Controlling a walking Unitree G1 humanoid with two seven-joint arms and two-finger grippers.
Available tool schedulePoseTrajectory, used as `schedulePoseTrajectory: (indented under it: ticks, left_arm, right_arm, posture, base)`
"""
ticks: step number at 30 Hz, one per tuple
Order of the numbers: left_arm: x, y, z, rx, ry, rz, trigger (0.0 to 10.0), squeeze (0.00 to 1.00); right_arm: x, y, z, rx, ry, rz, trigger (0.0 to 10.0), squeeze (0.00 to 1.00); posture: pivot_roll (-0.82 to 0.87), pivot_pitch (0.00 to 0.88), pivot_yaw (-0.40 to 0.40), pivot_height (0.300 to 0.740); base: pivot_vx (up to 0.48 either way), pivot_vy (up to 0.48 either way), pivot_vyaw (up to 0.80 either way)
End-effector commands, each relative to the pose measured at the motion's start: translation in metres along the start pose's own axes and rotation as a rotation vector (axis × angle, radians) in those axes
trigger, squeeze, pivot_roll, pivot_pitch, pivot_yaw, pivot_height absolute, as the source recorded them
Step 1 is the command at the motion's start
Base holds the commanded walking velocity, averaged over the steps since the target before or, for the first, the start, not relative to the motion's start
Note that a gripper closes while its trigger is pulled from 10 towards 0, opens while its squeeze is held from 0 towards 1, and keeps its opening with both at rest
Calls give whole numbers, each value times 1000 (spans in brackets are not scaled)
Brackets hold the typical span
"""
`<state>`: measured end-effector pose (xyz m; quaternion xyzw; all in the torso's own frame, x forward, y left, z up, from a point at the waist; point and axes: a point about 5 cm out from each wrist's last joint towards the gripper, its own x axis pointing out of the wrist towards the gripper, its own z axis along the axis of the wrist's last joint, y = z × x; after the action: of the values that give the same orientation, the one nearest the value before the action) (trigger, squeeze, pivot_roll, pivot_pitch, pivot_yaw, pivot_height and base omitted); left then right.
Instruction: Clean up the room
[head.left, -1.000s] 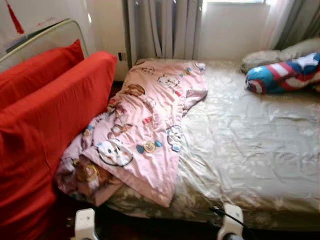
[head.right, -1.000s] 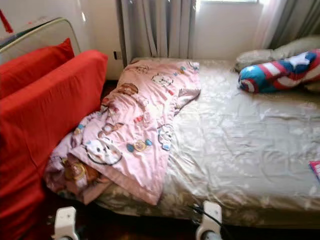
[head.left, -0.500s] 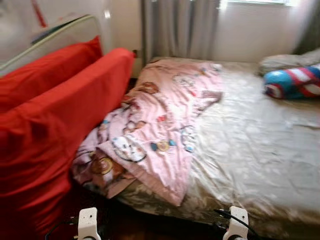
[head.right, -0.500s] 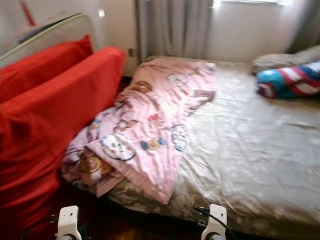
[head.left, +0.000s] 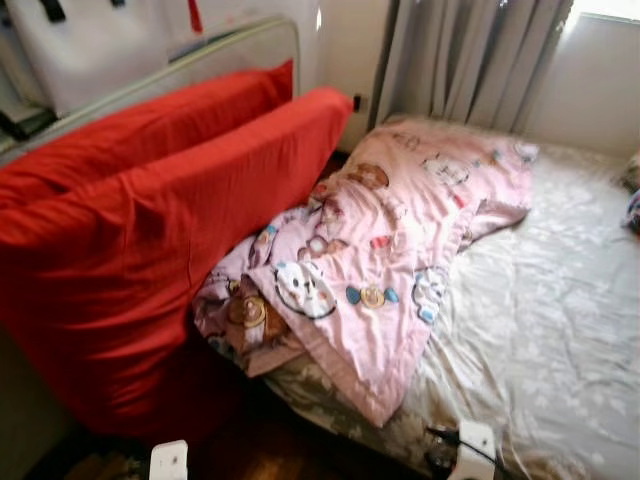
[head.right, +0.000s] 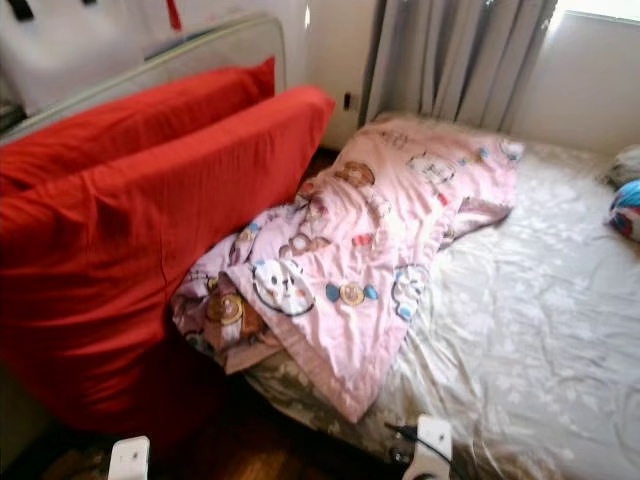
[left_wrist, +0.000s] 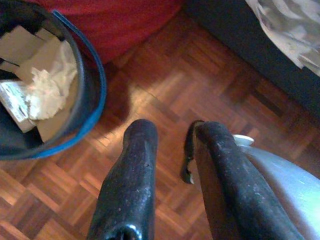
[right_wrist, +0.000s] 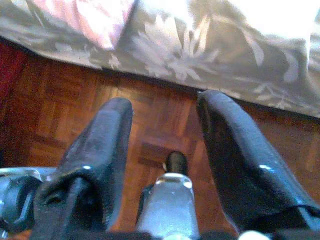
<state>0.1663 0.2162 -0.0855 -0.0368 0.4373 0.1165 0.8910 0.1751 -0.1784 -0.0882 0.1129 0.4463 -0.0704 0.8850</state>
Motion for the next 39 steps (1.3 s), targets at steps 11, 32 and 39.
schedulePoseTrajectory:
  ticks: [11, 32, 39]
  left_arm:
    - [-5, -8, -20, 10, 39, -19, 10000, 0]
    - [-9, 2, -29, -6, 46, 10, 10000, 0]
    - [-8, 5, -26, 14, 43, -5, 10000, 0]
  right_arm:
    - [-7, -36, -1, -24, 7, -53, 10000, 0]
    - [-11, -42, -14, 0, 29, -33, 10000, 0]
    - [-12, -47, -12, 23, 26, -55, 10000, 0]
  posture:
    - [85, 0, -52, 740]
    - [90, 0, -32, 740]
    - [90, 0, -2, 740]
  base:
    - [0, 0, 0]
    - [0, 0, 457]
    - [0, 0, 0]
